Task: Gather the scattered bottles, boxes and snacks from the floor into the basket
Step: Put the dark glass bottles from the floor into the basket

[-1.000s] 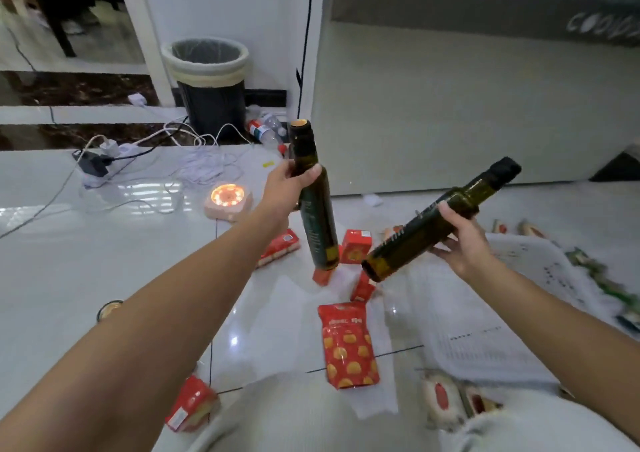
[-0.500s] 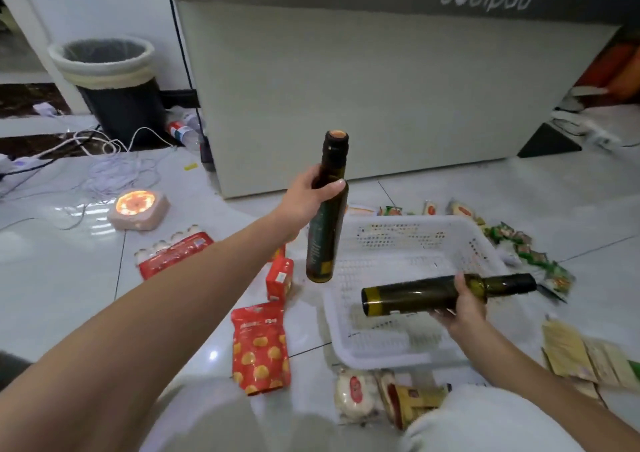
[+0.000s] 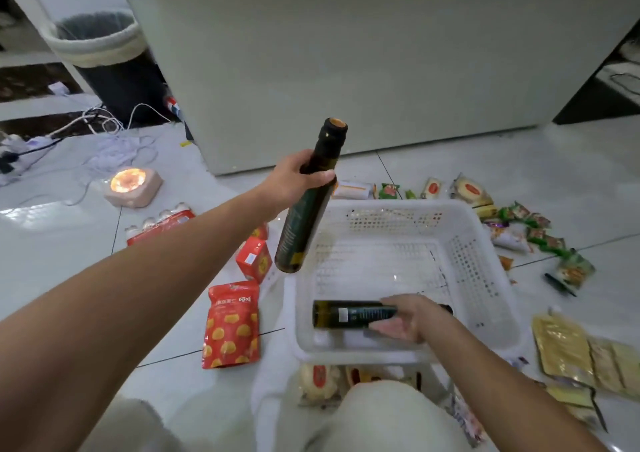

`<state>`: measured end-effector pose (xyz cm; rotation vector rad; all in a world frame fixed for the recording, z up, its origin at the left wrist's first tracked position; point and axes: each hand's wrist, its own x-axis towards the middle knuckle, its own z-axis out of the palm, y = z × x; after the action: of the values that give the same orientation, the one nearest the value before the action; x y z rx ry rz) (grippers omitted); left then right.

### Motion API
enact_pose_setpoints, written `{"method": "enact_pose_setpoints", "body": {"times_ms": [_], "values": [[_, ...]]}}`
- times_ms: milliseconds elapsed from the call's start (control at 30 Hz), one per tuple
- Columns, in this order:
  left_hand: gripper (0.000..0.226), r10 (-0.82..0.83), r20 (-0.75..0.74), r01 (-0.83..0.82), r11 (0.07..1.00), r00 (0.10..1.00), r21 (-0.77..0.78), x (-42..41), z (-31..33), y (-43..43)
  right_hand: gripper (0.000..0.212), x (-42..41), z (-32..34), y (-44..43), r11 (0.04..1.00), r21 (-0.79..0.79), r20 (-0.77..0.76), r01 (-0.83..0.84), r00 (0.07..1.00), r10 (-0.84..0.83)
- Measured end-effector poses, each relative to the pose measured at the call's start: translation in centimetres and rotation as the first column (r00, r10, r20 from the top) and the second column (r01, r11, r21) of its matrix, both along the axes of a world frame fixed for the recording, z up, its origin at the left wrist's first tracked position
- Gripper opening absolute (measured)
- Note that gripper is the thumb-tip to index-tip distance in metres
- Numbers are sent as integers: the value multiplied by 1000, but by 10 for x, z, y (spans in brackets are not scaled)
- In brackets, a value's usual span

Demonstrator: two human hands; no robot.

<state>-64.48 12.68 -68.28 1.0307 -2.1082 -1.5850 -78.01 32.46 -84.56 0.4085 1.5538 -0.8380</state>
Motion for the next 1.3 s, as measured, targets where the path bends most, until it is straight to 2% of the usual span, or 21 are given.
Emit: {"method": "enact_pose_setpoints", "body": {"times_ms": [33,100,133,167,200,233,333,400,467,533,633,767,833,900,967,1000,1067,1133,1200,1267,1300], "values": [[29,-45,27,45,999,999,4,-3,1,1,50,-5,15,-5,987,6,-82,-160,984,160],[25,-137,89,137,991,987,5,-11,1,5,70,-10,47,-24,893,-68,-347,-446,850,398],[22,-175,103,175,985,979,8,-16,-1,7,83,-7,64,-36,814,-144,-461,-563,766,449],[20,-207,106,206,978,973,22,-22,-3,10,91,1,74,-48,737,-234,-526,-634,720,452],[20,-234,101,231,972,967,44,-28,-5,13,94,11,83,-56,688,-324,-554,-650,720,419],[23,-247,87,242,968,965,67,-34,-7,17,90,19,83,-64,681,-395,-565,-617,747,350],[36,-291,47,285,953,956,108,-45,-13,26,58,30,68,-72,775,-513,-554,-369,832,30],[49,-375,83,363,923,923,130,-46,-26,29,50,29,53,-64,805,-554,-477,-212,873,-98],[63,-458,278,456,887,844,76,-35,-50,31,49,26,39,-53,794,-608,-274,15,935,-227],[67,-490,499,581,813,715,-35,-19,-82,28,41,22,31,-46,740,-623,-40,254,934,-354],[61,-427,620,639,753,658,-159,-8,-119,20,26,18,24,-46,724,-560,109,403,902,-418],[52,-385,704,735,614,596,-287,-10,-139,19,43,17,7,-46,752,-463,65,470,864,-500],[49,-380,719,754,584,582,-302,-9,-152,22,49,6,5,-42,732,-407,-15,546,797,-603],[47,-384,739,767,581,554,-273,-8,-168,28,63,-12,-8,-34,719,-331,-182,612,706,-685],[48,-384,757,789,550,529,-273,-8,-185,36,86,-28,-19,-28,778,-219,-390,589,678,-623],[48,-382,769,805,527,512,-274,-9,-192,39,97,-27,-16,-29,825,-173,-454,538,699,-552],[50,-375,799,831,493,471,-259,-8,-203,44,114,-28,-20,-29,886,-127,-474,445,758,-449],[50,-352,814,829,499,462,-255,-5,-212,47,109,-27,-23,-27,943,-77,-543,323,780,-311],[46,-333,799,810,506,500,-296,-3,-217,46,89,-31,-28,-24,985,-18,-627,170,766,-143],[47,-306,742,766,491,597,-414,2,-210,41,79,-31,-23,-26,1000,22,-700,4,714,12],[51,-291,699,730,487,653,-479,7,-202,36,77,-31,-17,-29,995,45,-748,-88,657,92]]}}
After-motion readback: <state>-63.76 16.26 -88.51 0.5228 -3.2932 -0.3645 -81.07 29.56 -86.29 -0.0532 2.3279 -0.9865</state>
